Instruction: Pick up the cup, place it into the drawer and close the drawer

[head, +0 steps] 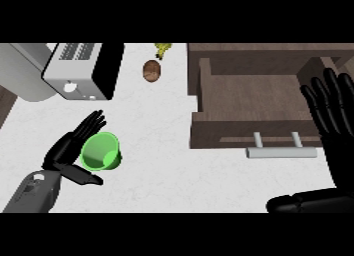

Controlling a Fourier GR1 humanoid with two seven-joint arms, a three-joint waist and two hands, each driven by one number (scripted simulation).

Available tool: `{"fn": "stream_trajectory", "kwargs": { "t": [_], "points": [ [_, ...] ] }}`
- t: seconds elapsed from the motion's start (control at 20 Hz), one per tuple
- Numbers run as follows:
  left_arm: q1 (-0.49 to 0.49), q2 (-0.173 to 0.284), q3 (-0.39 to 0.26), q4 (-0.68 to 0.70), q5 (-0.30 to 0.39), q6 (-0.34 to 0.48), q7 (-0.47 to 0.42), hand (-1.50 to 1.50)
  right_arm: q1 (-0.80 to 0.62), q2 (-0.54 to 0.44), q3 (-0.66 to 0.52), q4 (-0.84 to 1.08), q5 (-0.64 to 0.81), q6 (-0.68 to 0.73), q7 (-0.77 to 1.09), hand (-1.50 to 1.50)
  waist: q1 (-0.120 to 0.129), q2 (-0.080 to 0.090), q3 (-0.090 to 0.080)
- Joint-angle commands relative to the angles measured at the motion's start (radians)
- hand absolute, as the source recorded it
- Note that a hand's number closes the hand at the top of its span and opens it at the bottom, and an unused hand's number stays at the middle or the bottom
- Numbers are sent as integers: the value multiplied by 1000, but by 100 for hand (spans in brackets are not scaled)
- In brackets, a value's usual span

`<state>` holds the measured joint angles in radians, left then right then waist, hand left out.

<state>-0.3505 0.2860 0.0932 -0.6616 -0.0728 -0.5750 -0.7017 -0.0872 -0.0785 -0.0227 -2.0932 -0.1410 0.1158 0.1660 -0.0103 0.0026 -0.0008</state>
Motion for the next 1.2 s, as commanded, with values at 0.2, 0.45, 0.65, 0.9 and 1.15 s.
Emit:
{"fn": "stream_trajectory", "kwargs": {
  "t": [0.2,0.45,0.65,0.9,1.15],
  "points": [
    [-49,30,-37,162,-45,-95,-206,-150,-5,-7,-16,37,-3,14,-26,-150,-3,2,-1],
    [-65,17,-57,221,-49,-103,-259,-150,-47,-9,-6,-3,3,-12,37,-150,-9,4,-2],
    [-82,-7,-78,242,-54,-91,-269,-150,-57,-9,-24,38,-5,-5,7,-150,-4,4,-2],
    [-77,-4,-72,274,-25,-121,-272,-150,-13,-21,-43,8,-42,21,1,-150,-9,3,-1],
    [-119,-67,-77,321,-13,-93,-247,-150,-26,-2,-4,-10,-6,-6,29,-150,-14,6,-2]
  ]
}}
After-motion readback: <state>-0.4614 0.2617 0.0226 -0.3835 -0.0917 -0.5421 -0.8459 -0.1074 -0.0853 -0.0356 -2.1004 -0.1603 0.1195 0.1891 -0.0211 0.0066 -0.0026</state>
